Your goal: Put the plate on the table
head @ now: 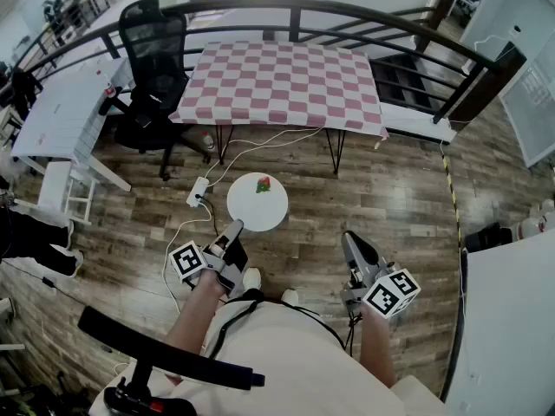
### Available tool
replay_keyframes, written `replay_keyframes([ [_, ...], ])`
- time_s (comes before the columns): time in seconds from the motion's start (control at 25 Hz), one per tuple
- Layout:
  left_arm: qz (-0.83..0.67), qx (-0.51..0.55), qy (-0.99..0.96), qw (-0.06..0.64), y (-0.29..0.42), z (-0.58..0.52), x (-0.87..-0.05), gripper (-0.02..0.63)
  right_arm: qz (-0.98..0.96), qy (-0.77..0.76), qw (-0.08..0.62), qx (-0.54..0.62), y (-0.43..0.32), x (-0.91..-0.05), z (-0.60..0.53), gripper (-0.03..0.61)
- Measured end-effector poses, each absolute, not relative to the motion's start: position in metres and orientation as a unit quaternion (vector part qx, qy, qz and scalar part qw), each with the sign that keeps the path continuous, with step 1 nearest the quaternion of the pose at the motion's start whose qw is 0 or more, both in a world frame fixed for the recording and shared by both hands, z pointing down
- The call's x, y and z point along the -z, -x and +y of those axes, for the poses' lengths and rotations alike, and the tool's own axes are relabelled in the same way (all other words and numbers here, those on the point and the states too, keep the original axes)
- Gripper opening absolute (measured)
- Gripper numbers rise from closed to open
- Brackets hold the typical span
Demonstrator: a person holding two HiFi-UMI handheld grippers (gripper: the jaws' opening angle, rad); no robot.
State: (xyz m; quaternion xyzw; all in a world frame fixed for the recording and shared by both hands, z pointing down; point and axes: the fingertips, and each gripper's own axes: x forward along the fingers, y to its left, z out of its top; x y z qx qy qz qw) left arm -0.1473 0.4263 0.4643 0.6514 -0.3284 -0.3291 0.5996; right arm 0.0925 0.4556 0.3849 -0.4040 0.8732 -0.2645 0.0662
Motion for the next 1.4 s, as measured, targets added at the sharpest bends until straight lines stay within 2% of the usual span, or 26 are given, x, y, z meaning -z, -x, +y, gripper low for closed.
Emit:
replay_keyframes([
  [0.8,-0.314,0.331,-0.667,0.588,0.176,0.383,-0.459,0.02,0.866,0.409,0.096,0.272,-0.063,-0.387,0.424,0.008],
  [1.04,-0.318,0.332,-0.663,0.591,0.194,0.375,-0.465,0.018,0.858,0.421,0.078,0.283,-0.049,-0.402,0.41,0.006],
  [1.4,-0.319,0.328,-0.658,0.599,0.223,0.354,-0.475,0.02,0.857,0.415,0.087,0.292,-0.02,-0.402,0.383,0.005],
])
